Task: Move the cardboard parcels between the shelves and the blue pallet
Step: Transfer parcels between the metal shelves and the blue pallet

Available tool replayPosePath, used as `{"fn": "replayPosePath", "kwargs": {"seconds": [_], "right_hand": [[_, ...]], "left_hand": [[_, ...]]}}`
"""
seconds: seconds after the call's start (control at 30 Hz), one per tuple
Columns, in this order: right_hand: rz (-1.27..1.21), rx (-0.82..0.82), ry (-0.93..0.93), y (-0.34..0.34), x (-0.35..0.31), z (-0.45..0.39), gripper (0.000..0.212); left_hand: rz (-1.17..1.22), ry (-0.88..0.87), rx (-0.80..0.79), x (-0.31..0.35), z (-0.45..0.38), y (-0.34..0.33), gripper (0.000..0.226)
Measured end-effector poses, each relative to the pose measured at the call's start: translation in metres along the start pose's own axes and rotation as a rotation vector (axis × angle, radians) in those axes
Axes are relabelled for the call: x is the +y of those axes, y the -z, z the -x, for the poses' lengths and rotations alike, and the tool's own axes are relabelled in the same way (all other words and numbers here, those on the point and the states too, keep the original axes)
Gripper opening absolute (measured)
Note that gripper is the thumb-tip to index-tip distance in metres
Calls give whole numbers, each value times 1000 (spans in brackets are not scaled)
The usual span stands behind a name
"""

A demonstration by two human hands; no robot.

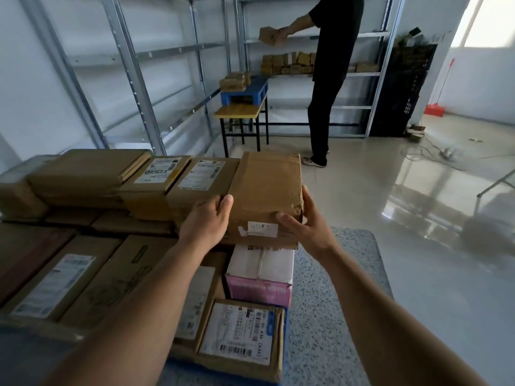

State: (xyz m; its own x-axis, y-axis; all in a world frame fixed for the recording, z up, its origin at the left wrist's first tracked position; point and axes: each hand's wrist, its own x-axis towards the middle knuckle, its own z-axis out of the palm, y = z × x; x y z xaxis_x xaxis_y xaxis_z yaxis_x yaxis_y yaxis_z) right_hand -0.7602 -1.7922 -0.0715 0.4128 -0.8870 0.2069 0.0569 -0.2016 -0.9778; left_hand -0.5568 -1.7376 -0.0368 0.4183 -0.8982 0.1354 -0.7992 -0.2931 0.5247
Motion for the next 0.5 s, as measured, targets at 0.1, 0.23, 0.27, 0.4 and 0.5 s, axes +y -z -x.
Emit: {"fn": "replayPosePath", "kwargs": {"seconds": [0.1,0.23,0.27,0.4,0.5], "right_hand": [[14,29,2,-1,-1,0,82],[157,102,-5,-2,4,6,99],[203,129,-5,0,7,7,101],[298,144,-24,0,12,8,98],[326,115,-2,-6,13,4,89]], "left_hand": [[0,-27,39,3,2,1,55],[58,-94,10,9,5,-2,49],[63,-91,-20,10,5,-3,48],[90,-83,-41,9,3,-5,48],[88,-72,-19,5,0,0,47]]}}
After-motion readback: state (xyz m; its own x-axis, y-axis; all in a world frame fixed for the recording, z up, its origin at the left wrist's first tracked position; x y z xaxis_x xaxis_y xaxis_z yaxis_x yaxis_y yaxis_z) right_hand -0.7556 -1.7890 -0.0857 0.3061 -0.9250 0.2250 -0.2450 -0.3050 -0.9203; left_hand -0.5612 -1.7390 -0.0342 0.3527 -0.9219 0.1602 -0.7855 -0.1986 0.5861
